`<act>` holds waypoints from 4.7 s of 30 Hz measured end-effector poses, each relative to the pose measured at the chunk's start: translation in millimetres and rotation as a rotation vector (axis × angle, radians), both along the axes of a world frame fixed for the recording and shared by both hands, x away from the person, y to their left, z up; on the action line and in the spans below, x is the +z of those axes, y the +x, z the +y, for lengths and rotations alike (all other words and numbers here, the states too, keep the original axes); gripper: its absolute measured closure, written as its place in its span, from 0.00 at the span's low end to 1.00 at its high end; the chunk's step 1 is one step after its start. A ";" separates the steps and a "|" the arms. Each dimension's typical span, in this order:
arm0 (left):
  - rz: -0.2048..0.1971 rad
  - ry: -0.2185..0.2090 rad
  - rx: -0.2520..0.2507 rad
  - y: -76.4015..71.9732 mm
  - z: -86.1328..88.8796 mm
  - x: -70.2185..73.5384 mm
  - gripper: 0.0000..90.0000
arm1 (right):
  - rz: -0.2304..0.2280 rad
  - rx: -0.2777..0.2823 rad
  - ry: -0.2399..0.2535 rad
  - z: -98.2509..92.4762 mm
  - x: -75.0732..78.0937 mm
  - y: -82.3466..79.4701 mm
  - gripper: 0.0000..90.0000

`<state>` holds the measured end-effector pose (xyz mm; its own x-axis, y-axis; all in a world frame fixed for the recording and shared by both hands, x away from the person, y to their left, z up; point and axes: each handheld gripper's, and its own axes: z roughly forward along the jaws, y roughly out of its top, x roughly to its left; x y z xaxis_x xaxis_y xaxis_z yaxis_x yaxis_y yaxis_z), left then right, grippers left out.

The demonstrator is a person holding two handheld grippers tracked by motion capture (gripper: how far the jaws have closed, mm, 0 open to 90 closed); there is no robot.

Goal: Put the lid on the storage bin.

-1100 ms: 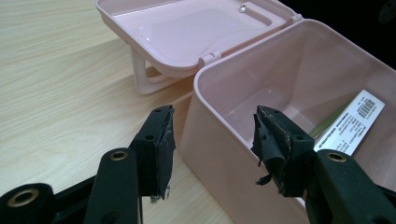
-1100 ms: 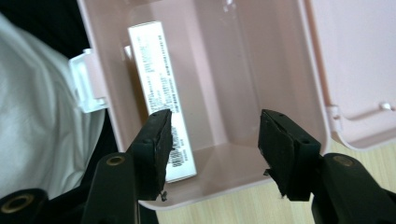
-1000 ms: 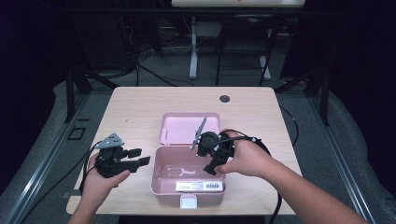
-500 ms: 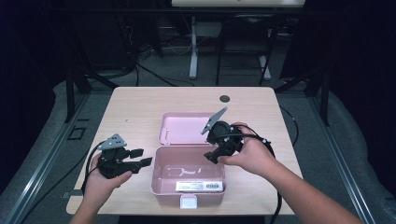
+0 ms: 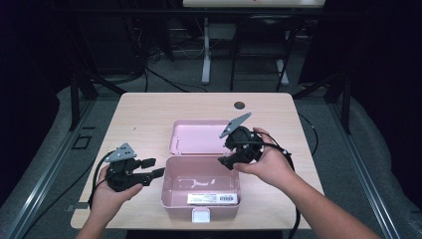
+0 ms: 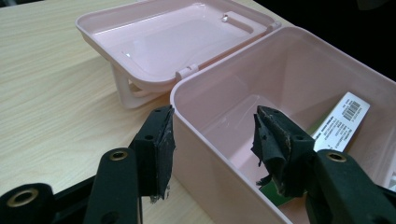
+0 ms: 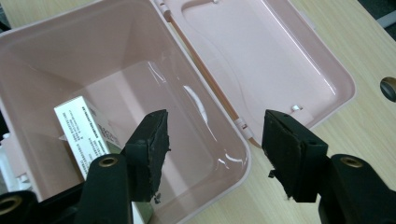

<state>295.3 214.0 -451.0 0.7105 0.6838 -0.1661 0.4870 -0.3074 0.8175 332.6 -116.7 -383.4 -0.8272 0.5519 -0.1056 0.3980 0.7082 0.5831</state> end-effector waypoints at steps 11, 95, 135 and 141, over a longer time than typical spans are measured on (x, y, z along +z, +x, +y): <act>-0.017 -0.014 -0.024 0.3 -4.8 -3.5 0.53 | -0.024 -0.049 0.057 -7.0 -3.5 10.9 0.53; 0.038 0.046 0.002 2.0 -13.8 -19.6 0.88 | 0.055 -0.592 0.211 -25.0 -86.9 141.0 0.69; 0.038 0.043 0.008 2.3 -14.3 -20.5 0.87 | 0.099 -0.698 0.237 -19.5 -98.6 151.7 0.89; 0.040 0.044 0.010 2.1 -14.8 -20.4 0.87 | 0.102 -0.697 0.245 -21.4 -95.8 150.7 0.89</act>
<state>297.5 199.2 -471.4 0.6973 0.6979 -0.1635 0.5217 -0.3378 0.7834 483.2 -138.1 -479.2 -0.2759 0.9500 0.1464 0.7681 0.1264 0.6278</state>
